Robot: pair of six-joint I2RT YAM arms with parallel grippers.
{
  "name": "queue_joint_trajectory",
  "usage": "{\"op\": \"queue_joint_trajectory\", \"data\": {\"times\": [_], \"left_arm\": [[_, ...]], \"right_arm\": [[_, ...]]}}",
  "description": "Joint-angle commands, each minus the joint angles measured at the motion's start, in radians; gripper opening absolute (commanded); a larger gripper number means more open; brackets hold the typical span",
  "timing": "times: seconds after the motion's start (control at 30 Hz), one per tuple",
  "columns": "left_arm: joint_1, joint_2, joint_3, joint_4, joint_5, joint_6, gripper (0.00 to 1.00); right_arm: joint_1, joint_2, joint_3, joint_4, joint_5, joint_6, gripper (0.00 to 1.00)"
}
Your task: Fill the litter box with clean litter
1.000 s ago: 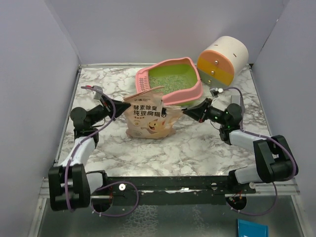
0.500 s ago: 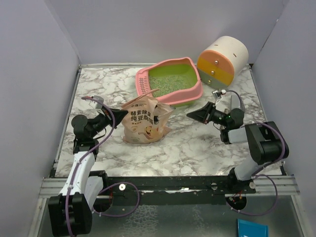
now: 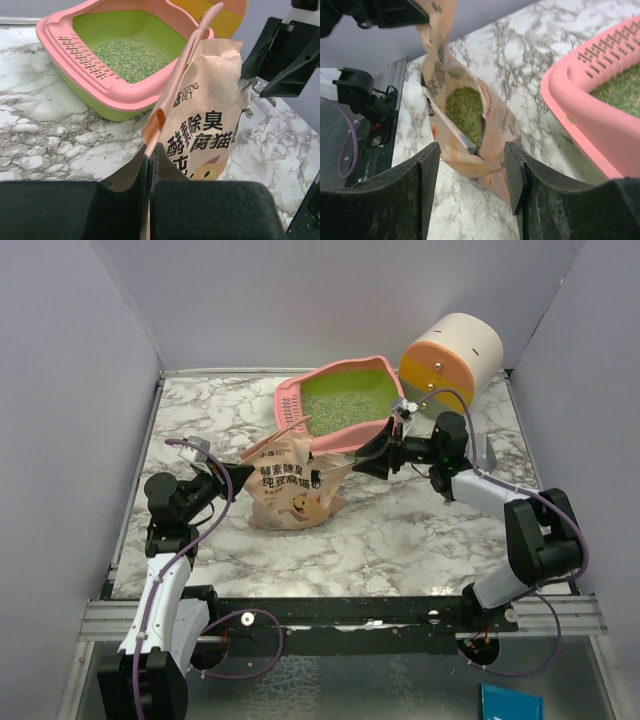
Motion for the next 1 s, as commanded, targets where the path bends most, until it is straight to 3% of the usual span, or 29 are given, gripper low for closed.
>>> {"op": "queue_joint_trajectory", "data": {"times": [0.0,0.13,0.27,0.63,0.7,0.8,0.83,0.97], "left_arm": [[0.001,0.003,0.053,-0.068,-0.048,0.060,0.00],[0.001,0.004,0.068,-0.129,-0.074,0.100,0.00],[0.001,0.003,0.080,-0.171,-0.080,0.119,0.00],[-0.001,0.016,0.219,-0.448,-0.150,0.240,0.00],[-0.001,0.026,0.239,-0.480,-0.157,0.246,0.00],[-0.001,0.028,0.262,-0.531,-0.182,0.276,0.00],[-0.001,0.028,0.267,-0.541,-0.185,0.284,0.00],[-0.018,0.032,0.292,-0.580,-0.230,0.325,0.00]], "right_arm": [[-0.002,0.061,0.078,-0.185,-0.058,-0.179,0.55],[-0.002,0.132,0.080,-0.071,-0.152,-0.125,0.55],[0.009,0.200,0.057,0.164,-0.205,0.031,0.55],[0.062,0.332,0.050,0.667,-0.222,0.397,0.50],[0.062,0.372,0.066,0.760,-0.233,0.488,0.41],[0.062,0.444,0.107,0.891,-0.249,0.667,0.06],[0.062,0.461,0.109,0.932,-0.247,0.708,0.01],[0.062,0.449,0.046,0.950,-0.169,0.727,0.01]]}}
